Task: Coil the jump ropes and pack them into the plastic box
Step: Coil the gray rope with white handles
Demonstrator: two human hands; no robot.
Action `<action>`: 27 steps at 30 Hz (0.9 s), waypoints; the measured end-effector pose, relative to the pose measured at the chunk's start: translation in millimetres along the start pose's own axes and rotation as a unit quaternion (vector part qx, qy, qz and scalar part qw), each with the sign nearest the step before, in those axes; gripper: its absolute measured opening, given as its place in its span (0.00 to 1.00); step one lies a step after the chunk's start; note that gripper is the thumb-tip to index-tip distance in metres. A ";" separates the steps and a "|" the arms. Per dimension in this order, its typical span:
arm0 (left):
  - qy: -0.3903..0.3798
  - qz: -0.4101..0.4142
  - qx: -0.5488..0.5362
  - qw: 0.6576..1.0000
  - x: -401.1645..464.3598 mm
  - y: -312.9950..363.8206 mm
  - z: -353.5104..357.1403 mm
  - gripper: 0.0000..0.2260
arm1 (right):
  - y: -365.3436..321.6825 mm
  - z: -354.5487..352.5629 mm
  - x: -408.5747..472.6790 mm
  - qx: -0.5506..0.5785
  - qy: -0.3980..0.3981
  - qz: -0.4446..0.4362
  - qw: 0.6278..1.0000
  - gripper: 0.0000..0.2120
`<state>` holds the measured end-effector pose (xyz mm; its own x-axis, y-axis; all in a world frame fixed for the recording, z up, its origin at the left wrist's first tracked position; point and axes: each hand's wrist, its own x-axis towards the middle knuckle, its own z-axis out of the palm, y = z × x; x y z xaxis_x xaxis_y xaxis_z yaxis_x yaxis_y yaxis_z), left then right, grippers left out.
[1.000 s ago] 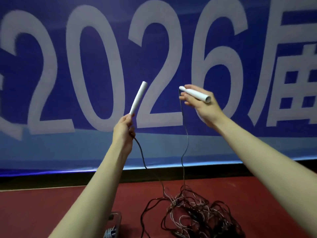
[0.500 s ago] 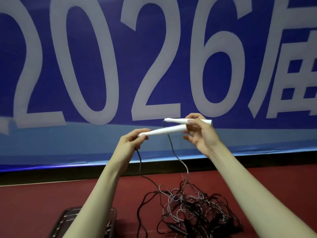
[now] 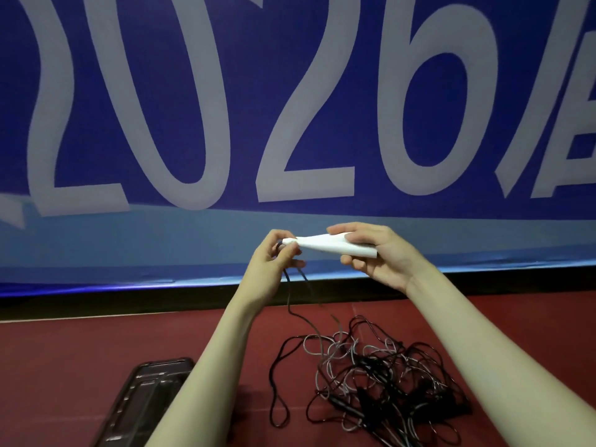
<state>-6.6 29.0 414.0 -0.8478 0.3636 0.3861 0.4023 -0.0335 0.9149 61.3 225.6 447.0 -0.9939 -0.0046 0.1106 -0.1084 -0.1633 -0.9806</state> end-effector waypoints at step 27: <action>-0.068 -0.096 0.099 0.988 -30.3 -87.5 13.2 0.06 | 0.0 -3.3 0.3 -0.062 0.164 0.032 0.984 0.07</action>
<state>-11.5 33.2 320.6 -0.8661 0.4683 0.1749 0.3091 0.2268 0.9236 60.9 228.9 446.5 -0.9501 0.3117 0.0097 -0.0272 -0.0519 -0.9983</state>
